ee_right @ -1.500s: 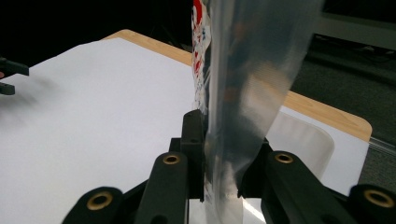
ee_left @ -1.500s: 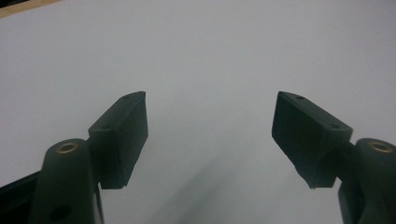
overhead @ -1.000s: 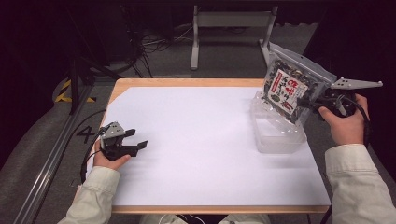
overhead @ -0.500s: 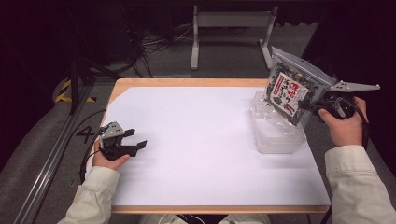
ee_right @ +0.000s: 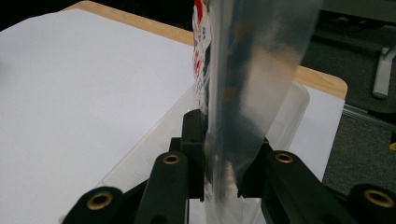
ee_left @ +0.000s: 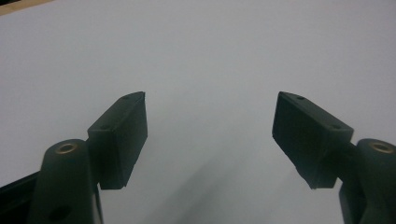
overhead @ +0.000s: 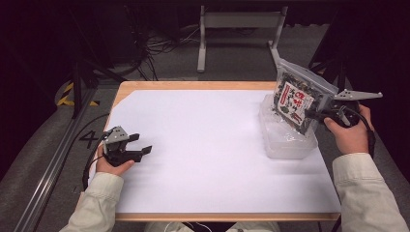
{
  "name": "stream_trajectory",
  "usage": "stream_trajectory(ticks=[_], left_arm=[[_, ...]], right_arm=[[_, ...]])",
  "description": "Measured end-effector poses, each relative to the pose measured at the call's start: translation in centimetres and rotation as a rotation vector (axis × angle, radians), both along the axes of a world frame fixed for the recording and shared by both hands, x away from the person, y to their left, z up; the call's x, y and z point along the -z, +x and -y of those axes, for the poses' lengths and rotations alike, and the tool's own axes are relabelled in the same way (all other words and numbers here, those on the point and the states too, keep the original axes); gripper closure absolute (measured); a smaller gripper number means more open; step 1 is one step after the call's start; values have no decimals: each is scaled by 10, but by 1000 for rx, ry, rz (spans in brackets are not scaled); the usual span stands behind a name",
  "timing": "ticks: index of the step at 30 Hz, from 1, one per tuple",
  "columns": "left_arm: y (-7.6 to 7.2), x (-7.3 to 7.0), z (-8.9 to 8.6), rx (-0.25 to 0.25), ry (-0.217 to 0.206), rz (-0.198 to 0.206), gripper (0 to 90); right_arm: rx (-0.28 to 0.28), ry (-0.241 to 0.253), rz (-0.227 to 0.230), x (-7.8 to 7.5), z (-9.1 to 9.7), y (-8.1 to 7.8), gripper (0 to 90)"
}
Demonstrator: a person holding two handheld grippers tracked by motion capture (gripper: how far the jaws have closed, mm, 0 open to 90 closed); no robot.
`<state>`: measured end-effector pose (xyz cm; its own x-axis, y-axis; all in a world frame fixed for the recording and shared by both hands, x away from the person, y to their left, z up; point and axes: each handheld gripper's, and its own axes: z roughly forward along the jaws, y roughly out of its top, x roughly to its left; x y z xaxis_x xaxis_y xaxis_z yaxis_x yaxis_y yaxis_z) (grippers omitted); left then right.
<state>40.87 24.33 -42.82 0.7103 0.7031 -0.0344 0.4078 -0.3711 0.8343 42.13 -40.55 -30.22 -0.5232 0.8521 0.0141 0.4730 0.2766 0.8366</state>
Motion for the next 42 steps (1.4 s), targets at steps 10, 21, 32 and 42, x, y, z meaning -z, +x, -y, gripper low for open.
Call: stream_trajectory(ticks=[10,21,32,42], left_arm=[[0,0,0,-5,-1,-4,275],[0,1,0,-6,4,-3,274],[0,1,0,-5,8,-3,274],[0,1,2,-5,8,-6,273]], right_arm=[[5,1,7,10,0,0,768],[17,17,9,17,2,0,768],[24,17,-33,34,-1,3,769],[33,82,15,51,7,-5,768]])
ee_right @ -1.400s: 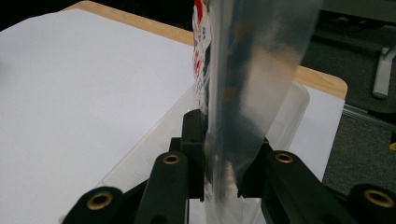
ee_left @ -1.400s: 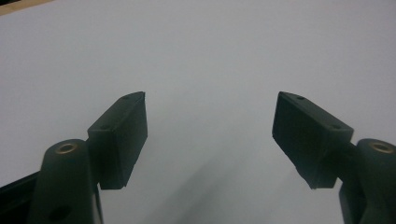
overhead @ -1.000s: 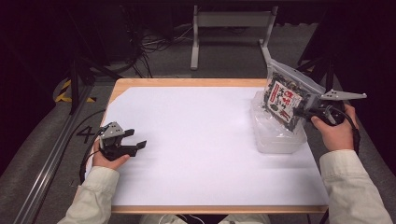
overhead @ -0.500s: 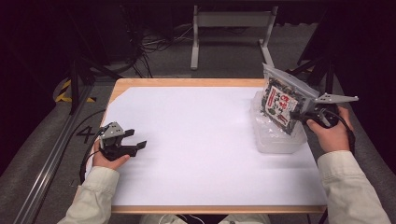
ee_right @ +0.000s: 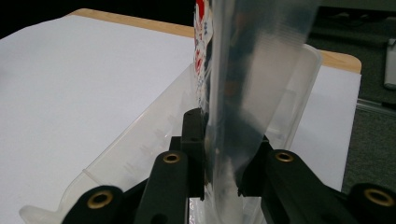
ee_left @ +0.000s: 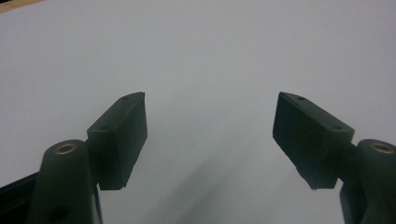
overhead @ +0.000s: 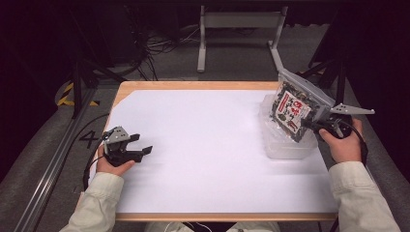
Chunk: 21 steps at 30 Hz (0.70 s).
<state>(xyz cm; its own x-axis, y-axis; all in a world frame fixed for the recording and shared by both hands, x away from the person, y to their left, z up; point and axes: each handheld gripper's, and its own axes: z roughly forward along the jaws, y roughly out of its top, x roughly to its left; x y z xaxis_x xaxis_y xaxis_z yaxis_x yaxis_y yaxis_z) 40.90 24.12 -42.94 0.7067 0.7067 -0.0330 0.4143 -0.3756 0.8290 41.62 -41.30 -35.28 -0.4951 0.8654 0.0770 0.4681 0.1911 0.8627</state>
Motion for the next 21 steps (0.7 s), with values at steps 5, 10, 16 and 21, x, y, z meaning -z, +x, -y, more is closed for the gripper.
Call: stream_trajectory(ticks=[5,10,16,21], left_arm=[[0,0,-1,1,2,-1,272],[0,2,-1,-3,5,-8,271],[0,2,-2,0,4,-11,269],[0,2,-1,1,5,-11,268]], right_arm=[[4,7,-8,0,0,0,767],[9,4,-16,-3,0,1,765],[13,1,-19,-4,-1,1,751],[26,49,12,-9,0,-4,660]])
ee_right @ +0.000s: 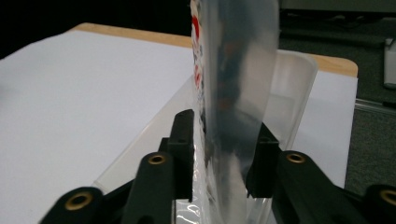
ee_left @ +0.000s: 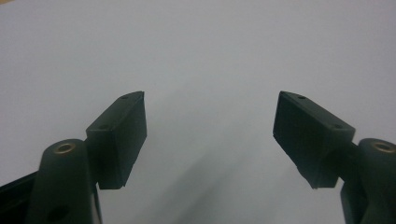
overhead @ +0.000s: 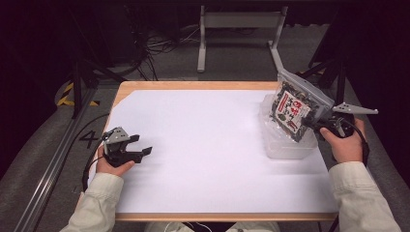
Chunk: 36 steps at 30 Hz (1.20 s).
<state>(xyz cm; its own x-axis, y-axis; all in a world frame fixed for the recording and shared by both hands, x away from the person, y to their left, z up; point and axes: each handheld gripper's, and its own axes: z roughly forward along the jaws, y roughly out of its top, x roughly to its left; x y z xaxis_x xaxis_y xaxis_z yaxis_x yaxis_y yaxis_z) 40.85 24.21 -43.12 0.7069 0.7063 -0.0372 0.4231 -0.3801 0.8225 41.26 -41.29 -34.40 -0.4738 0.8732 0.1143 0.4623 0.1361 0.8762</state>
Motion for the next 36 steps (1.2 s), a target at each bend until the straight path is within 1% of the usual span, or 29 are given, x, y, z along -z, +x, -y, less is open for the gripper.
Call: stream_trajectory(ticks=[2,6,7,11,12,14,16,18,19,20,22,23,25,26,27,28,29,30,32,34,36], left_arm=[[0,0,0,-1,-1,-7,268],[0,0,0,-3,-3,-1,268],[1,0,0,-2,-1,1,267],[0,0,1,-3,-10,-3,268],[0,0,1,-3,-10,-3,267],[-3,-2,3,12,-16,3,267],[-7,-5,5,21,-15,10,267],[-11,-7,7,27,-27,14,267],[-12,-8,8,30,-25,25,266],[-14,-9,9,30,-35,20,266],[-16,-10,9,33,-32,25,264],[-17,-10,10,31,-41,33,264],[-18,-9,9,29,-57,27,264],[-18,-9,8,27,-56,31,265],[-19,-9,8,22,-63,23,265],[-19,-9,7,25,-60,27,265],[-19,-10,7,24,-70,31,265],[-20,-10,7,25,-75,28,265],[-21,-11,7,29,-75,34,265],[-21,-12,8,34,-75,41,264],[-23,-12,9,35,-84,40,264]], right_arm=[[6,-4,16,-2,0,-2,613],[27,-14,40,-5,1,-8,502],[32,-19,55,-6,3,-10,467],[44,-18,76,-8,6,-17,387],[44,-18,76,-8,6,-17,387],[48,-27,90,-9,7,-25,350],[45,-30,96,-10,6,-32,337],[37,-40,103,-12,3,-39,324],[34,-50,107,-13,1,-43,320],[32,-56,109,-14,-2,-47,315],[31,-57,123,-16,-8,-56,311],[32,-58,127,-17,-11,-60,310],[35,-67,129,-19,-17,-68,309],[32,-63,128,-20,-20,-72,309],[27,-62,129,-21,-23,-74,309],[21,-63,129,-22,-27,-77,309],[13,-61,132,-22,-29,-78,308],[-6,-62,139,-24,-34,-80,303],[-33,-59,146,-26,-43,-82,293],[-52,-55,150,-27,-49,-83,279],[-82,-52,156,-28,-57,-83,258]])
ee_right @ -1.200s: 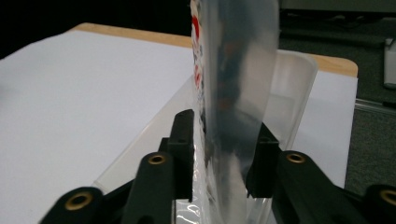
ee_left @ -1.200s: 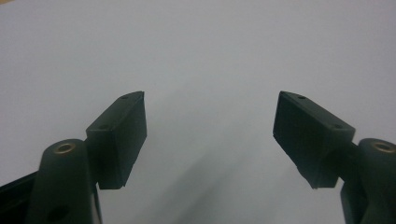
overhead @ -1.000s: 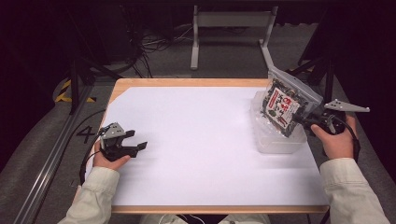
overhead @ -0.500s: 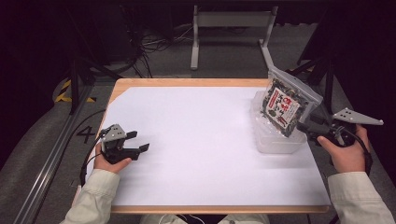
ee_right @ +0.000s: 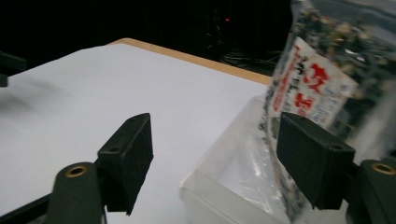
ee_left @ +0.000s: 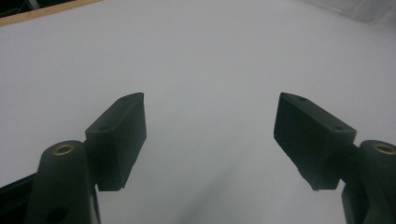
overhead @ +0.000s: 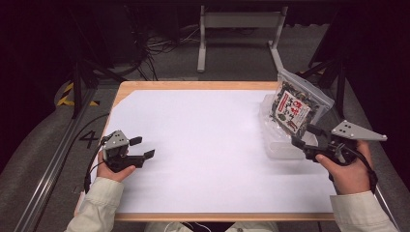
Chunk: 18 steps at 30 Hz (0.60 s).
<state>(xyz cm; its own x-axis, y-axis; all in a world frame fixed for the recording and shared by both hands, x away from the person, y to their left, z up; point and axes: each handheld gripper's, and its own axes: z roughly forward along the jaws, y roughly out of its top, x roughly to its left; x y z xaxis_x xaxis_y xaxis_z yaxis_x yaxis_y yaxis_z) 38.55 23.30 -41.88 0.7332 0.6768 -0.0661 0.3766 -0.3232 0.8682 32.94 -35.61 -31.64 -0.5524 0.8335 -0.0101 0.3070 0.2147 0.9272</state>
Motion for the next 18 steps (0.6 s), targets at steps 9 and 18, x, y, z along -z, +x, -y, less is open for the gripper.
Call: stream_trajectory(ticks=[9,18], left_arm=[[-11,-1,2,22,-2,4,253],[-14,1,10,40,17,10,246]], right_arm=[[-124,12,7,1,-36,1,223],[-234,2,39,10,-65,7,199]])
